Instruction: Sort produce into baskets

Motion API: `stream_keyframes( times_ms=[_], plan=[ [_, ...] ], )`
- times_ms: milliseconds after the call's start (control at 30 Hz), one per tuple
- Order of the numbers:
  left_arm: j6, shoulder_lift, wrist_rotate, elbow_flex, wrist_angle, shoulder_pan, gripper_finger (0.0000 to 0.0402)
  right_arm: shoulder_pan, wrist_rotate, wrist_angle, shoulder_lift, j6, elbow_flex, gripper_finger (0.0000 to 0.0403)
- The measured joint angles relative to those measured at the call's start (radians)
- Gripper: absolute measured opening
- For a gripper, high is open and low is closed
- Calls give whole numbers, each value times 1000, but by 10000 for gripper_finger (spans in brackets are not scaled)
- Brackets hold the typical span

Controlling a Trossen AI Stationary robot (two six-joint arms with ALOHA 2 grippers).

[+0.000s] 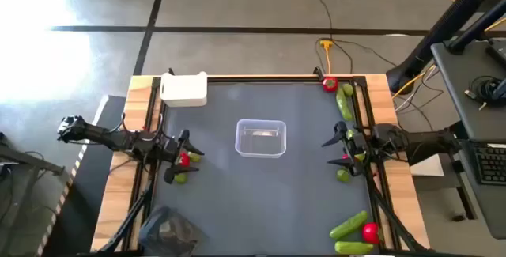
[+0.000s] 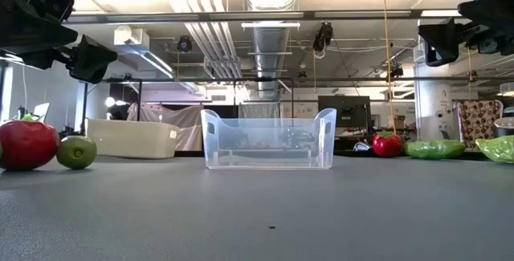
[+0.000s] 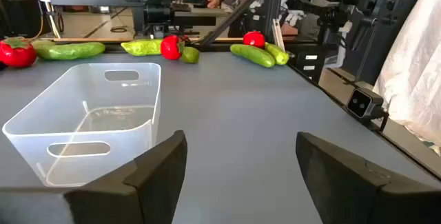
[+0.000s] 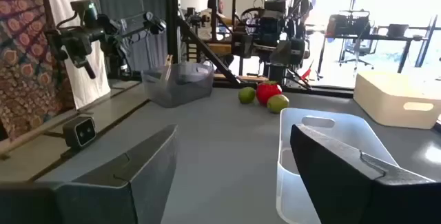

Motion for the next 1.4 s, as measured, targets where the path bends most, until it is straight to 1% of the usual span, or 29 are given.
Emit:
stream_keyframes(
  times_ms=[533, 1067, 1400],
  plan=[
    [0, 0, 0, 0, 0, 0, 255, 0, 0, 0, 0, 0, 0, 254],
    [0, 0, 0, 0, 0, 0, 255, 0, 0, 0, 0, 0, 0, 267],
    [0, 0, 0, 0, 0, 0, 255, 0, 0, 0, 0, 1, 0, 255]
  ],
)
